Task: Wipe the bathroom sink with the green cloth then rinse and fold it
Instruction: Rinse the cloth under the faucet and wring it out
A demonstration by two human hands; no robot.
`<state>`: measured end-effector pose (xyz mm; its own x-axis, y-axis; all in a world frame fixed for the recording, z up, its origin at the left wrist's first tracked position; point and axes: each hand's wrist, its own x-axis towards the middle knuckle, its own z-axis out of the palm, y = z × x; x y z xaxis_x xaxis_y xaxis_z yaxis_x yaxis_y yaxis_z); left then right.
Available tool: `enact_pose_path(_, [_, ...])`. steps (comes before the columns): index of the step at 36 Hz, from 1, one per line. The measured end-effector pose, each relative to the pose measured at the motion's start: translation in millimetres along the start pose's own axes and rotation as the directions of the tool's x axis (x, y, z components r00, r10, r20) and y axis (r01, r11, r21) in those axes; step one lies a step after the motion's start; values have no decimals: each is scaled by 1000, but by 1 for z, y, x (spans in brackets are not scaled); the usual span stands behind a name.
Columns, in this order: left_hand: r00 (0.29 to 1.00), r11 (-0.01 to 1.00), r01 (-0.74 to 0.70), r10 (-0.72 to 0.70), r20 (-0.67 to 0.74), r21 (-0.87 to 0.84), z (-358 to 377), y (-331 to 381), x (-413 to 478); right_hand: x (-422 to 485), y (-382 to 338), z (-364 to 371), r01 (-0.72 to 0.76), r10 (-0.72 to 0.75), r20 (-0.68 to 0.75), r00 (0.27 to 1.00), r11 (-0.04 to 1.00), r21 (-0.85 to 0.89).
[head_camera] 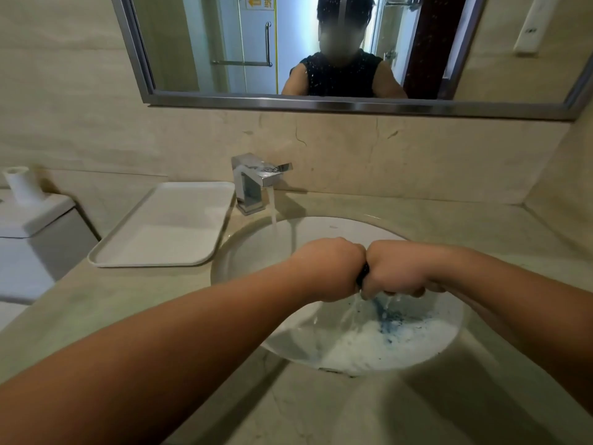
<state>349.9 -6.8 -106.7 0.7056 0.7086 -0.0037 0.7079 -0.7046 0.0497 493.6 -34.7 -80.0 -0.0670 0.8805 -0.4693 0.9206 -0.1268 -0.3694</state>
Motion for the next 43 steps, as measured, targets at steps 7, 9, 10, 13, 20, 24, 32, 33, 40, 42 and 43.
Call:
enact_pose_path(7, [994, 994, 105, -105, 13, -9, 6, -25, -2, 30, -11, 12, 69, -67, -45, 997, 997, 43])
enact_pose_path(9, [976, 971, 220, -217, 32, -98, 5, -46, -1, 46, -22, 16, 132, -140, -156, 978, 990, -59])
enact_pose_path(10, [963, 952, 271, -265, 55, -146, 4, -56, -1, 53, -26, 18, 146, -165, -198, 966, 983, -111])
enact_pose_path(13, [925, 889, 377, -343, 165, -261, 0, -88, -4, 69, -35, 19, 162, -211, -288, 934, 969, -186])
enact_pose_path(20, [835, 598, 535, -481, 267, -597, -12, -149, -14, 107, -41, 24, 140, -179, -249, 952, 976, -166])
enact_pose_path(24, [812, 571, 540, -547, 204, -619, -15, -160, -9, 115, -54, 21, 222, -203, -284, 937, 974, 37])
enact_pose_path(32, [807, 335, 450, -550, 216, -828, -14, -169, -1, 139, -75, 20, 391, -247, -355, 902, 817, 424])
enact_pose_path(33, [813, 289, 431, -536, 229, -855, -12, -172, -1, 141, -76, 20, 399, -247, -365, 898, 806, 437])
enact_pose_path(40, [848, 277, 433, -447, 284, -857, -12, -183, -7, 146, -72, 17, 466, -213, -503, 838, 759, 455])
enact_pose_path(42, [855, 296, 433, -434, 284, -851, -12, -183, -9, 149, -73, 16, 463, -213, -483, 849, 742, 486])
enact_pose_path(43, [861, 295, 421, -427, 276, -858, -12, -182, -9, 150, -73, 16, 448, -221, -447, 867, 740, 503])
